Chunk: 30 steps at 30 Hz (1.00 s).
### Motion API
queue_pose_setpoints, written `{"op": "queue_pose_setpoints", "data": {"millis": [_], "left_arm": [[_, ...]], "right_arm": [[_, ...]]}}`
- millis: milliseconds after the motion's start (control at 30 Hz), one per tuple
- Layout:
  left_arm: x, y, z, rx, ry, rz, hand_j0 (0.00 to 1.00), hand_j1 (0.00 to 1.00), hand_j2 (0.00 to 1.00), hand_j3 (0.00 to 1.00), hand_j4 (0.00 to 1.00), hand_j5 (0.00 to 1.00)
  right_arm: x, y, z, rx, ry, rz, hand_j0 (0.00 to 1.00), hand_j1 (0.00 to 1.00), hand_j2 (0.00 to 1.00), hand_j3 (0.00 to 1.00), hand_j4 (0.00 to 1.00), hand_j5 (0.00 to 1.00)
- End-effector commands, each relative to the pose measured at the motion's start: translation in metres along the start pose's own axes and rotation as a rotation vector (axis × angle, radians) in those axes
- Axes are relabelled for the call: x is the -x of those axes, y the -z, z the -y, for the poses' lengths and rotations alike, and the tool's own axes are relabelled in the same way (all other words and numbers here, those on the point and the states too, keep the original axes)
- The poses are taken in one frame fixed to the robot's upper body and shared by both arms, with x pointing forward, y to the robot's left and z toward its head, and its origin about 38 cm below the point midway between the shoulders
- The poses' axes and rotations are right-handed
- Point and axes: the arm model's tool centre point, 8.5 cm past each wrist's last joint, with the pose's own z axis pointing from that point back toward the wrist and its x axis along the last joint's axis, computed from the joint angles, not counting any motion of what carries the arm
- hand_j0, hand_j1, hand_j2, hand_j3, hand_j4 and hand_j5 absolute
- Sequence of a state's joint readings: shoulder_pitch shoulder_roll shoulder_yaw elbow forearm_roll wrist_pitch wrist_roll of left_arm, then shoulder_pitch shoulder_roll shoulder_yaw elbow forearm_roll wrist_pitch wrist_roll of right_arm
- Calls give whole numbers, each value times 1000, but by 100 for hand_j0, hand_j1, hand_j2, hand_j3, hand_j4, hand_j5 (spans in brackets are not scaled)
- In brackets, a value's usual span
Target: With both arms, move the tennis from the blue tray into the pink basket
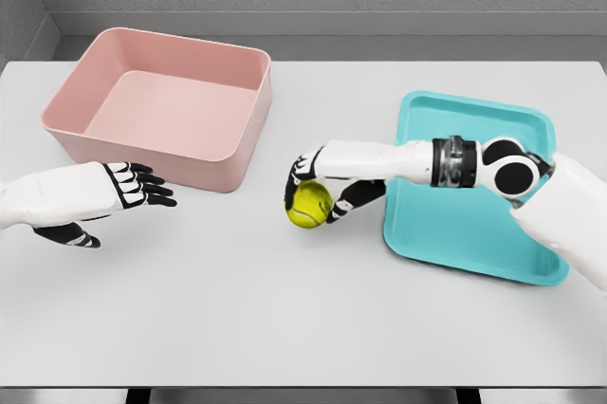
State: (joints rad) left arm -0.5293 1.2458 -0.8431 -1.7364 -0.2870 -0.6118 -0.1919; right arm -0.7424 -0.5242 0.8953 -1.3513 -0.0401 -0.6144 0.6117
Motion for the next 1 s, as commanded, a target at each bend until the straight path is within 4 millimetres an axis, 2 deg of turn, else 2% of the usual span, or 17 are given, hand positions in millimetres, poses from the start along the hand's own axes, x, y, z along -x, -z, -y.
{"op": "queue_pose_setpoints", "data": {"millis": [0,267,300,333,367,467,500,567,667,733,800,967], "left_arm": [[0,0,-1,-5,-5,0,100,100,100,100,100,100],[0,-1,-1,-4,-4,-1,100,100,100,100,100,100],[0,-1,-1,-4,-4,-1,100,100,100,100,100,100],[0,-1,-1,-4,-4,-1,100,100,100,100,100,100],[0,0,-1,-5,-3,0,100,100,100,100,100,100],[-1,2,-3,-13,-3,7,100,100,100,100,100,100],[-1,2,-4,-14,-2,6,100,100,100,100,100,100],[-2,3,-3,-14,-5,10,100,100,100,100,100,100],[-1,2,-4,-16,-2,7,100,100,100,100,100,100],[-1,2,-8,-23,7,8,100,100,100,100,100,100],[1,3,-23,-48,36,6,100,100,100,100,100,100],[-3,27,-55,-106,95,58,100,100,100,100,100,100]], "right_arm": [[8,24,-24,-58,42,1,54,54,54,54,54,54],[4,32,-36,-111,30,10,55,55,55,55,55,55],[7,17,-15,-31,22,-8,86,86,86,86,86,86],[16,-15,9,88,15,-61,100,100,100,100,100,100],[21,-50,34,172,-16,-118,100,100,100,100,100,100],[20,-110,77,324,-77,-198,100,100,100,100,100,100],[18,-128,88,368,-98,-224,100,100,100,100,100,100],[17,-146,96,410,-118,-252,100,100,100,100,100,100],[16,-158,95,407,-123,-277,100,100,100,100,100,100],[17,-158,95,407,-122,-278,100,100,100,100,100,100],[16,-159,96,409,-124,-277,100,100,100,100,100,100],[18,-159,93,406,-118,-281,100,100,100,100,100,100]]}}
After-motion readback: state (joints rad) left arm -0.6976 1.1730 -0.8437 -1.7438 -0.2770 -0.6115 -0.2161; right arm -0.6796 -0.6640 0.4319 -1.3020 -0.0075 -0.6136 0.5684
